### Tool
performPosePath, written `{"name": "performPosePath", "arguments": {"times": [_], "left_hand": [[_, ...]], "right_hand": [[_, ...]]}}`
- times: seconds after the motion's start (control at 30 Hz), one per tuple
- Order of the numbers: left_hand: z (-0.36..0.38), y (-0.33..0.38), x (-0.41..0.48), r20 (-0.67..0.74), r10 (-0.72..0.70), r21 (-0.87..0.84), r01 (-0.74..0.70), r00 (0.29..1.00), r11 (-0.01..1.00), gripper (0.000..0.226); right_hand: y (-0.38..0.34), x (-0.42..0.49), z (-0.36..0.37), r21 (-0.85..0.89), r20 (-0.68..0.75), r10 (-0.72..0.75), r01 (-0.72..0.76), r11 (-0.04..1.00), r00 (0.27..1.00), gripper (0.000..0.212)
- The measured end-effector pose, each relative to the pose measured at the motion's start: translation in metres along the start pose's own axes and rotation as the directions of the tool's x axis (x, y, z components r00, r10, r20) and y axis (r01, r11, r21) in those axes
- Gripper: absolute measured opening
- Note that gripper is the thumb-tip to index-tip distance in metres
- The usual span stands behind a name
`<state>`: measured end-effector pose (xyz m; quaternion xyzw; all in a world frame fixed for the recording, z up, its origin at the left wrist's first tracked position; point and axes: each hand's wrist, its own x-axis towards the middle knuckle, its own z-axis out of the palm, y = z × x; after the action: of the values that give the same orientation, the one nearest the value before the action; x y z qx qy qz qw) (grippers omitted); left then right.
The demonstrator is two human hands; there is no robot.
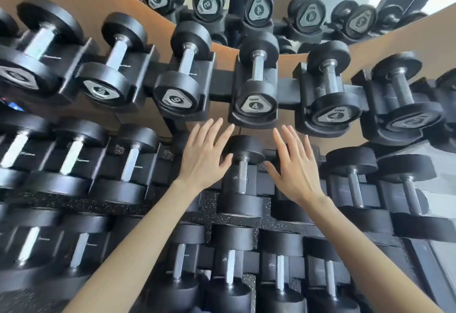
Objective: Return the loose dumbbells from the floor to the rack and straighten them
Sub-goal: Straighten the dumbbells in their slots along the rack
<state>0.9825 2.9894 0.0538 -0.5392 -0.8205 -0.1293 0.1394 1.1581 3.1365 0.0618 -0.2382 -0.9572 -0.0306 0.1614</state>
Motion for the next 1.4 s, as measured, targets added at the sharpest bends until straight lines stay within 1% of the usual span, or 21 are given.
{"name": "performPosePath", "arguments": {"times": [0.23, 0.3, 0.4, 0.53, 0.73, 0.83, 0.97, 1.03, 1.13, 1.3, 1.4], "left_hand": [[-0.012, 0.011, -0.043, 0.048, -0.073, 0.058, 0.070, 0.996, 0.996, 0.059], [-0.016, 0.010, -0.047, 0.059, -0.078, 0.067, 0.074, 0.995, 0.995, 0.059], [-0.020, 0.003, -0.047, 0.050, -0.091, 0.082, 0.087, 0.995, 0.993, 0.059], [-0.021, -0.012, -0.046, 0.051, -0.080, 0.093, 0.075, 0.995, 0.993, 0.057], [-0.022, -0.054, -0.044, 0.018, -0.073, 0.090, 0.071, 0.997, 0.993, 0.057], [-0.025, -0.087, -0.040, 0.030, -0.065, 0.091, 0.062, 0.997, 0.994, 0.059], [-0.025, -0.135, -0.028, 0.086, 0.002, 0.069, -0.008, 0.996, 0.998, 0.060], [-0.023, -0.159, -0.021, 0.087, 0.048, 0.060, -0.053, 0.995, 0.997, 0.060], [-0.019, -0.192, -0.008, 0.065, 0.093, 0.058, -0.096, 0.994, 0.994, 0.060], [-0.011, -0.220, 0.014, 0.069, 0.086, 0.025, -0.088, 0.994, 0.996, 0.066], [-0.006, -0.228, 0.030, 0.057, 0.058, -0.025, -0.057, 0.997, 0.998, 0.067]], "right_hand": [[-0.010, -0.025, 0.001, 0.040, 0.047, -0.075, 0.073, 0.997, 0.996, 0.066], [-0.011, -0.025, 0.000, 0.054, 0.038, -0.090, 0.088, 0.995, 0.995, 0.064], [-0.012, -0.018, 0.002, 0.065, 0.024, -0.127, 0.125, 0.990, 0.992, 0.069], [-0.020, -0.003, 0.003, 0.062, 0.037, -0.131, 0.128, 0.990, 0.991, 0.064], [-0.043, 0.028, 0.012, 0.051, 0.051, -0.145, 0.143, 0.988, 0.988, 0.064], [-0.063, 0.050, 0.015, 0.052, 0.067, -0.134, 0.130, 0.990, 0.989, 0.063], [-0.096, 0.081, 0.022, 0.045, 0.032, -0.091, 0.090, 0.995, 0.995, 0.066], [-0.114, 0.095, 0.023, 0.046, 0.014, -0.074, 0.073, 0.996, 0.997, 0.069], [-0.135, 0.114, 0.021, 0.039, 0.009, -0.055, 0.055, 0.998, 0.998, 0.067], [-0.150, 0.145, 0.023, -0.010, 0.060, -0.048, 0.049, 0.999, 0.997, 0.065], [-0.153, 0.164, 0.024, -0.006, 0.070, -0.042, 0.043, 0.999, 0.997, 0.064]]}}
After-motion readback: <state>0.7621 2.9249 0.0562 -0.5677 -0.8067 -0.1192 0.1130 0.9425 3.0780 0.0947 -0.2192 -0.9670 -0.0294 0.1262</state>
